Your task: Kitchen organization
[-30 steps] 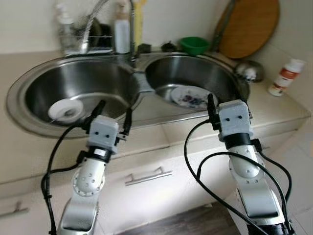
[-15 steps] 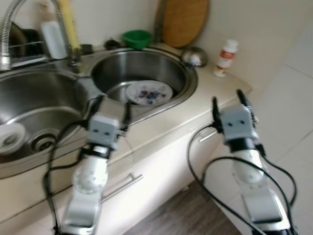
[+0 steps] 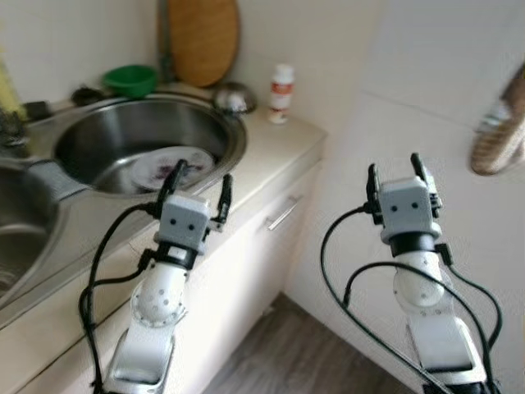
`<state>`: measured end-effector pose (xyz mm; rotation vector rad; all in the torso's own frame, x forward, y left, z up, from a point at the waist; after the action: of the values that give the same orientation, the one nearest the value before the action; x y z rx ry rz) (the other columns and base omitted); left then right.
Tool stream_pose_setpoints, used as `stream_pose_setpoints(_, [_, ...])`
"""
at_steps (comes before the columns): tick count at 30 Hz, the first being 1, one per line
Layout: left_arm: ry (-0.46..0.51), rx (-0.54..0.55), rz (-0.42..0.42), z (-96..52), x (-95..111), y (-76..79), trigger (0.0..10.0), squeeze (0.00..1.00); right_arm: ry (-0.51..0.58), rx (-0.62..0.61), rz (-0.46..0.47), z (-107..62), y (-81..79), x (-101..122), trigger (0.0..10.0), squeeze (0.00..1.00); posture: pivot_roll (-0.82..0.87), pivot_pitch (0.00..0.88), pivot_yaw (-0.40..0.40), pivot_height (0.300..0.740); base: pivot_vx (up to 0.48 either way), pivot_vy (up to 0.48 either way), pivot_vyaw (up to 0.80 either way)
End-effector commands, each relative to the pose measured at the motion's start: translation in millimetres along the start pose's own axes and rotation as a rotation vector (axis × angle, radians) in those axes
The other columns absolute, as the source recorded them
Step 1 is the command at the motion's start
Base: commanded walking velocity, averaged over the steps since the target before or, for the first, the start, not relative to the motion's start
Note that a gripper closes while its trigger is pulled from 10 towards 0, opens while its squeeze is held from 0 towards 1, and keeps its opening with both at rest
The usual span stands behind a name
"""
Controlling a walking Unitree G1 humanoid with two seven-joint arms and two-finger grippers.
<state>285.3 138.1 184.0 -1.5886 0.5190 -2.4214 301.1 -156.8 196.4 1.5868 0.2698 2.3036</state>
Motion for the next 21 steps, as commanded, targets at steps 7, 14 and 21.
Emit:
stream_pose_setpoints(7, [-0.002,-0.019,-0.004,0.4,0.9,6.2,10.0,0.00,-0.001,-0.016,-0.022,1.3,4.5,-1.4,10.0,0.00,0.05,0.000,-0.062,0.740,0.000,0.000,-0.79])
stream_pose_setpoints(14, [-0.010,-0.023,-0.003,-1.2,-0.2,7.3,10.0,0.00,-0.007,-0.014,-0.025,0.6,4.0,-2.7,10.0,0.00,0.05,0.000,-0.063,0.740,0.000,0.000,-0.79])
stream_pose_setpoints(21, [-0.018,-0.023,-0.003,-3.0,-1.0,8.5,10.0,0.00,-0.006,-0.005,-0.055,-0.7,2.8,-3.6,10.0,0.00,0.05,0.000,-0.069,0.740,0.000,0.000,-0.79])
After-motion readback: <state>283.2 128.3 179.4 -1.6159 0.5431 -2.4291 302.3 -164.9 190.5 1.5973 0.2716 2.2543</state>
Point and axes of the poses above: a point about 5 cm out from each wrist's last joint towards the gripper, its own z axis pointing out of the wrist towards the gripper, its own x axis along the axis of the wrist's last joint, y = z × x, the point moved 3 cm from there along z, pointing out of the wrist towards the gripper, and after that the axes turned 5 degrees about z, right-handed, at the moved point
